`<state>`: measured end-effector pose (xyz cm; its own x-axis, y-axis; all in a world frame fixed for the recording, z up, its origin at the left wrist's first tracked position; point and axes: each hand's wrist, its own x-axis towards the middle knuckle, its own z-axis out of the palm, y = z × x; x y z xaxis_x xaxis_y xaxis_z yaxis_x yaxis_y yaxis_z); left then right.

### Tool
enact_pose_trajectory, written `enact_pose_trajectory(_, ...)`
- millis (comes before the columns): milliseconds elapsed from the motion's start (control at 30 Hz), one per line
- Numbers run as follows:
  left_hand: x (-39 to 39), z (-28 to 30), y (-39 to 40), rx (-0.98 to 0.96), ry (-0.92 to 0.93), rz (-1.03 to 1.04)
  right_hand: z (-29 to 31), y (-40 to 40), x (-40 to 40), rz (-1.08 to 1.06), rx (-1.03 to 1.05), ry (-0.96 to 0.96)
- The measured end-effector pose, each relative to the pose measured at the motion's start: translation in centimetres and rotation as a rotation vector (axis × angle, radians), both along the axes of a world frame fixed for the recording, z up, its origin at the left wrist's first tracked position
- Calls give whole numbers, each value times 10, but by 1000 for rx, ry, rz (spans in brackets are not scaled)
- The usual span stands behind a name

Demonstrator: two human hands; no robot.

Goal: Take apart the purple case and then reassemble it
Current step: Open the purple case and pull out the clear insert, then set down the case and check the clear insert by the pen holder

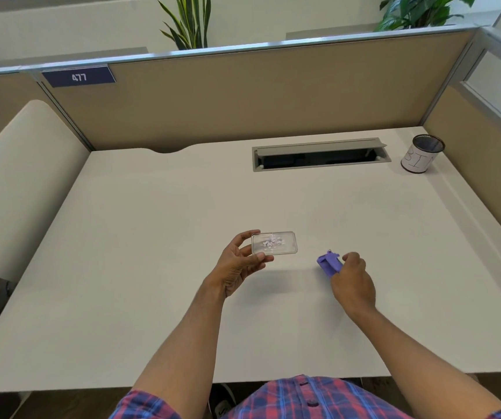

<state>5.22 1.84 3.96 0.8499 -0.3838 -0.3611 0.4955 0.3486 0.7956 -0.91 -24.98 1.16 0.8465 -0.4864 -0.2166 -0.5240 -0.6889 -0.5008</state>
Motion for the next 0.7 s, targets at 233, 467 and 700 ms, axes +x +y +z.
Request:
enact_pose_trajectory(233,1,0,-5,1,1,-12,-17,-3,-15,26,-138,51)
enact_pose_trajectory(467,2,-1,-7,3,2,-15,-20,-2,-18,109,-253,94)
enact_pose_trajectory(700,2,0,-8,4,-1,-23,-23,-4,-18,166,-358,135)
